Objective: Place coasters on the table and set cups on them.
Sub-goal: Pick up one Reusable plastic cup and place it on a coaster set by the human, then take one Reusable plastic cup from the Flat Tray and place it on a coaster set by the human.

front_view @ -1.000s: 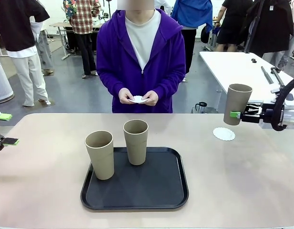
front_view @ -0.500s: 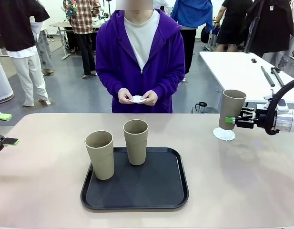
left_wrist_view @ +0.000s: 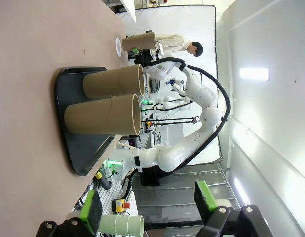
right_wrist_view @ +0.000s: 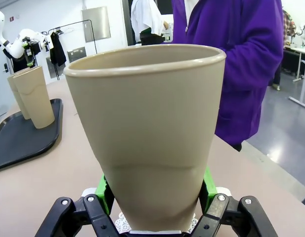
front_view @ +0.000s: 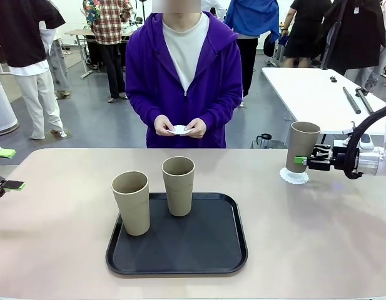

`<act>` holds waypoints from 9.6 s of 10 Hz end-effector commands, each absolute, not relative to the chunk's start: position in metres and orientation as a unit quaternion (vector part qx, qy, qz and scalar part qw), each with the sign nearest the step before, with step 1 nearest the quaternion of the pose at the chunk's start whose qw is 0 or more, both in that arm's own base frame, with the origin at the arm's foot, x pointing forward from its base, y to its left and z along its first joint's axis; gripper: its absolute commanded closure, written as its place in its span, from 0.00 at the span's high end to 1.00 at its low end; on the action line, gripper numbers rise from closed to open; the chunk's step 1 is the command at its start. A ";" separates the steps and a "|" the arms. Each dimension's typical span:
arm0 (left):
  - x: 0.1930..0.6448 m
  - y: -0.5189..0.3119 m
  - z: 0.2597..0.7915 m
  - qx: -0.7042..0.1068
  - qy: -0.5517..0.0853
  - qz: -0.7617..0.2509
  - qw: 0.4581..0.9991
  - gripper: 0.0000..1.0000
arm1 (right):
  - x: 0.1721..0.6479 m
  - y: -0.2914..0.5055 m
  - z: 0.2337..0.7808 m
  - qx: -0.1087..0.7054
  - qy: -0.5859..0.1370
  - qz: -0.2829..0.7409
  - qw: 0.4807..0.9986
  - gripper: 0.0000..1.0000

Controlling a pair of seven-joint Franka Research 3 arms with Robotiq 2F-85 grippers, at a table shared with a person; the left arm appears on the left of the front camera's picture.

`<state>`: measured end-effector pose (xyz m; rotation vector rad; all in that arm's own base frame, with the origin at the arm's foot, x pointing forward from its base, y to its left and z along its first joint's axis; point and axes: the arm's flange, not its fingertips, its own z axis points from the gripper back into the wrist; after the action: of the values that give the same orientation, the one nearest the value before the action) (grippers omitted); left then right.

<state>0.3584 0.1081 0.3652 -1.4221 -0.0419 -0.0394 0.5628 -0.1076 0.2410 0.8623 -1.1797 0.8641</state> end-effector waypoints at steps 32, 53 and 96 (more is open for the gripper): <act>0.357 0.109 0.367 -0.657 -0.024 -0.022 0.753 1.00 | 0.559 -0.105 0.223 0.391 -0.509 0.400 0.655 0.81; 0.357 0.109 0.367 -0.657 -0.024 -0.022 0.753 1.00 | 0.529 -0.151 0.244 0.340 -0.437 0.413 0.723 1.00; 0.357 0.109 0.367 -0.657 -0.024 -0.022 0.753 1.00 | 0.296 -0.182 0.333 0.664 -0.176 -0.086 0.722 1.00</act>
<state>0.3584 0.1082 0.3651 -1.4230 -0.0411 -0.0394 0.2907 -0.1921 0.3253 1.4655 -0.3420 -0.1555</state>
